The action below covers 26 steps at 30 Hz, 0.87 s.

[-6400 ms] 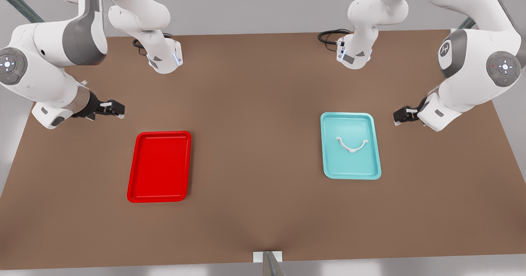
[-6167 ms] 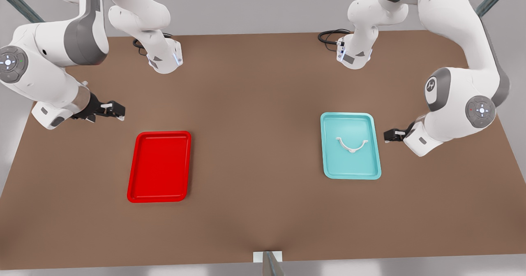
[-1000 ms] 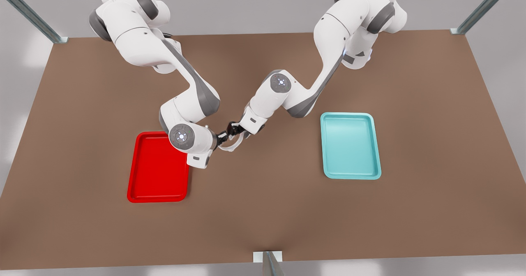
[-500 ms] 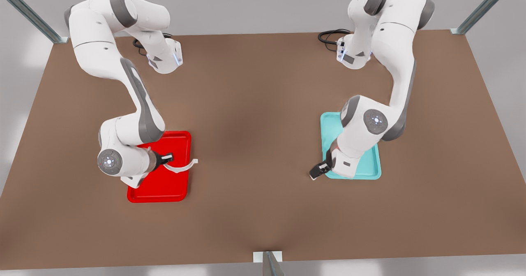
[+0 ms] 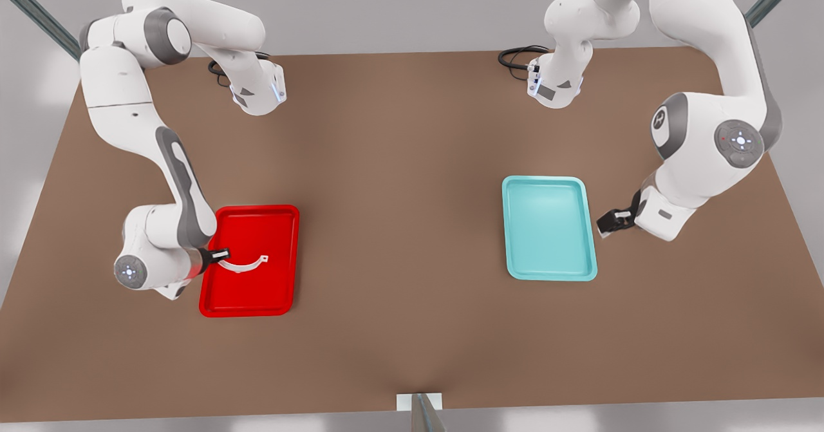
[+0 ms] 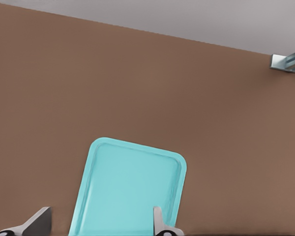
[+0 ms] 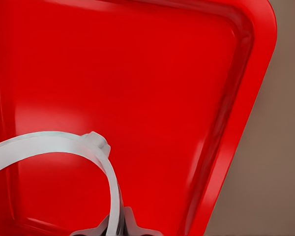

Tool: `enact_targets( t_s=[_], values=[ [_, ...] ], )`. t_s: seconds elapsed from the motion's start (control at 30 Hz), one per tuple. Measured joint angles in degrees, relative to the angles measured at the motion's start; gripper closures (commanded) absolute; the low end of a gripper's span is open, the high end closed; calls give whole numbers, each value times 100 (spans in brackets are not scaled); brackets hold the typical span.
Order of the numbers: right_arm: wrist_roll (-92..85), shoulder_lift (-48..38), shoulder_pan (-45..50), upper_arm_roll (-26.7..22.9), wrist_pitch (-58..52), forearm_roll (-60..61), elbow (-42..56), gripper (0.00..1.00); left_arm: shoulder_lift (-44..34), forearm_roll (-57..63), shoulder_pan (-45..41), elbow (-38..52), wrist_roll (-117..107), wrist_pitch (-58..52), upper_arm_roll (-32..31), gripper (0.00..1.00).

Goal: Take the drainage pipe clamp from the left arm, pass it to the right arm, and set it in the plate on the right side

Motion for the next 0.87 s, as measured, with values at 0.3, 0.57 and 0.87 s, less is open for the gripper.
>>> enact_targets(
  t_s=[0.3,0.57,0.87],
  values=[
    [-320,88,59,4,150,-63,43,0,187,42,-11,34,886,-96,-4,0],
    [-321,-910,634,109,-1066,-424,2467,0,154,30,-91,147,1370,-135,11,0],
    [-20,-2928,865,-777,-1486,34,350,0,170,33,-91,162,1714,-168,5,0]
  ],
)
